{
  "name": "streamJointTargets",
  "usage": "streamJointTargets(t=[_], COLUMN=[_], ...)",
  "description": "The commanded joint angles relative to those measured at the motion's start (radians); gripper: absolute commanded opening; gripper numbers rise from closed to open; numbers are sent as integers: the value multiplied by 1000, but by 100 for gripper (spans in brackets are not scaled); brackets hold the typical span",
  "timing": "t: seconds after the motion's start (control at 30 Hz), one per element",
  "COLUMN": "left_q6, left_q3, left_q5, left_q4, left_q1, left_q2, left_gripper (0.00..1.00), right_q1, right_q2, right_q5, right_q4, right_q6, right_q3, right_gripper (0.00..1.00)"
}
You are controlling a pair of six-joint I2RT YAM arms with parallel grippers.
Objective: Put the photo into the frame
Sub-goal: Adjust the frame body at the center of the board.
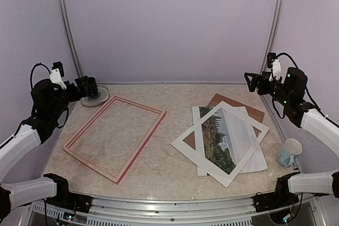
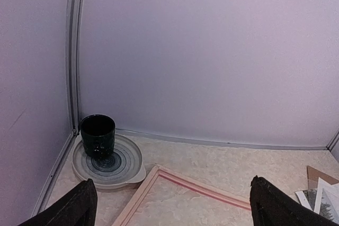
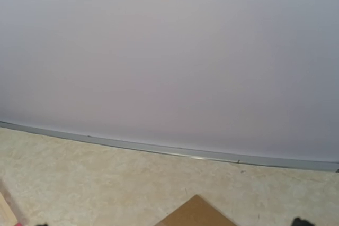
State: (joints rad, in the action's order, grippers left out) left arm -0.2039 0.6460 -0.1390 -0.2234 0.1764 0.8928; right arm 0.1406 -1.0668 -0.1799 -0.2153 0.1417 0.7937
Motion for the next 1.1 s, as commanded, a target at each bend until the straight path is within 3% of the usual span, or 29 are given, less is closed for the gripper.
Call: streamJointTargets(t=[0.0,0.47,0.63,0.87,1.07], left_q6=[11,-19,-20,-19,-18], left_q3=[30,47,135,240,317], left_q5=[-8,1,-4,-35,-89], left_q4=[-39,-20,96,250,353], left_q1=[6,15,36,96,173], left_q2=[3,26,100,191,234], left_gripper=[99,99,99,99,99], right_q1=[-1,54,133,198,199], right_q2=[1,-72,-182,-374,-384], right_q5=[-16,-21,-16,-92,-155], right_q4=[-31,-1,127,474,446], right_q6=[-12,47,46,29,76], right_q3=[23,69,171,440,424], right_gripper=[99,99,99,99,99])
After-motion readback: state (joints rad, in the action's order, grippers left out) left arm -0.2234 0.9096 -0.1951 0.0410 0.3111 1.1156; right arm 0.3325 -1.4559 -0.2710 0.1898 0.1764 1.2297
